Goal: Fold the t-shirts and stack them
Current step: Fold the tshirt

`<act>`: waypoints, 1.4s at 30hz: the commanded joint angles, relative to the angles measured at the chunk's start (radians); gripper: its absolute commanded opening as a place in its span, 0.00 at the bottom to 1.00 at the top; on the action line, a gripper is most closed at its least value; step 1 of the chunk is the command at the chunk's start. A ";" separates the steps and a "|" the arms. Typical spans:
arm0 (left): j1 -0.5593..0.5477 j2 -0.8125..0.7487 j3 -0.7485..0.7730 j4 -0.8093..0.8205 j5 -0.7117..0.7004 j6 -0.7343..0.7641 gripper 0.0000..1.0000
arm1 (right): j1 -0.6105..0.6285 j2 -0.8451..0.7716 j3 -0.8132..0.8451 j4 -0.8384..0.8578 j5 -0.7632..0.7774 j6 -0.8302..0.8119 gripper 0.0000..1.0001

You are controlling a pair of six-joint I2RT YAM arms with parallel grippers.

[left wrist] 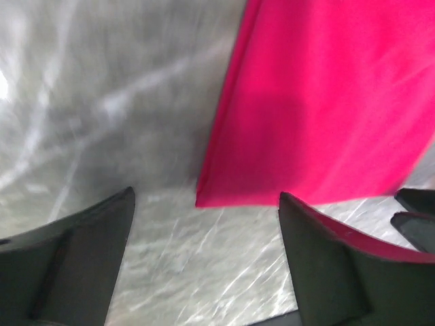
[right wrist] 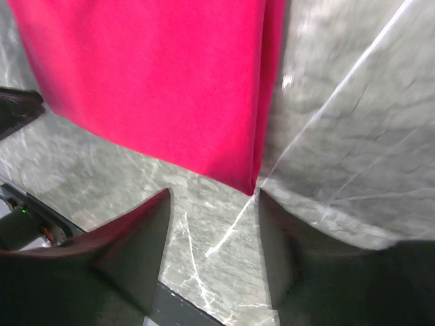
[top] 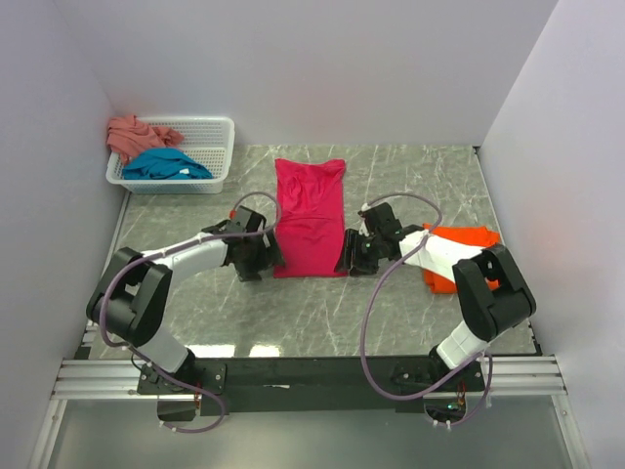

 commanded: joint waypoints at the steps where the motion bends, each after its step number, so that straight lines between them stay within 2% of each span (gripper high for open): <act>1: -0.023 0.006 -0.031 0.083 0.068 -0.010 0.84 | 0.019 -0.011 -0.028 0.099 -0.013 0.048 0.56; 2: -0.025 0.021 -0.043 0.092 0.073 -0.013 0.77 | 0.018 0.004 -0.034 0.108 -0.006 0.054 0.53; 3: -0.023 0.029 -0.045 0.097 0.076 -0.014 0.65 | 0.019 0.010 -0.037 0.109 0.000 0.057 0.51; 5: -0.023 0.043 -0.056 0.117 0.102 -0.019 0.57 | 0.021 0.021 -0.049 0.120 0.008 0.065 0.48; 6: -0.025 0.048 -0.062 0.124 0.103 -0.019 0.49 | 0.021 0.024 -0.051 0.119 0.014 0.065 0.47; 11: -0.026 0.071 -0.069 0.120 0.109 -0.010 0.29 | 0.021 0.047 -0.071 0.116 0.050 0.065 0.44; 13: -0.026 0.072 -0.070 0.128 0.113 -0.007 0.12 | 0.021 0.053 -0.077 0.122 0.045 0.066 0.41; 15: -0.026 0.075 -0.065 0.120 0.087 -0.008 0.01 | 0.021 0.053 -0.086 0.126 0.050 0.068 0.33; 16: -0.026 0.077 -0.059 0.120 0.082 -0.005 0.01 | 0.021 0.053 -0.091 0.128 0.056 0.069 0.25; 18: -0.028 0.072 -0.057 0.118 0.076 0.007 0.01 | 0.022 0.052 -0.094 0.132 0.054 0.066 0.20; 21: -0.034 0.048 -0.080 0.132 0.070 0.015 0.01 | 0.029 0.052 -0.111 0.163 0.040 0.056 0.00; 27: -0.098 -0.046 -0.261 0.169 0.070 -0.040 0.01 | 0.126 -0.023 -0.218 0.149 0.056 0.107 0.00; 32: -0.159 -0.152 -0.335 0.039 -0.036 -0.114 0.01 | 0.257 -0.154 -0.336 0.126 0.088 0.178 0.00; 38: -0.224 -0.372 -0.349 -0.122 -0.039 -0.165 0.01 | 0.314 -0.352 -0.377 -0.008 0.135 0.255 0.00; 42: -0.226 -0.440 -0.236 -0.191 -0.061 -0.143 0.01 | 0.312 -0.473 -0.313 -0.128 0.210 0.235 0.00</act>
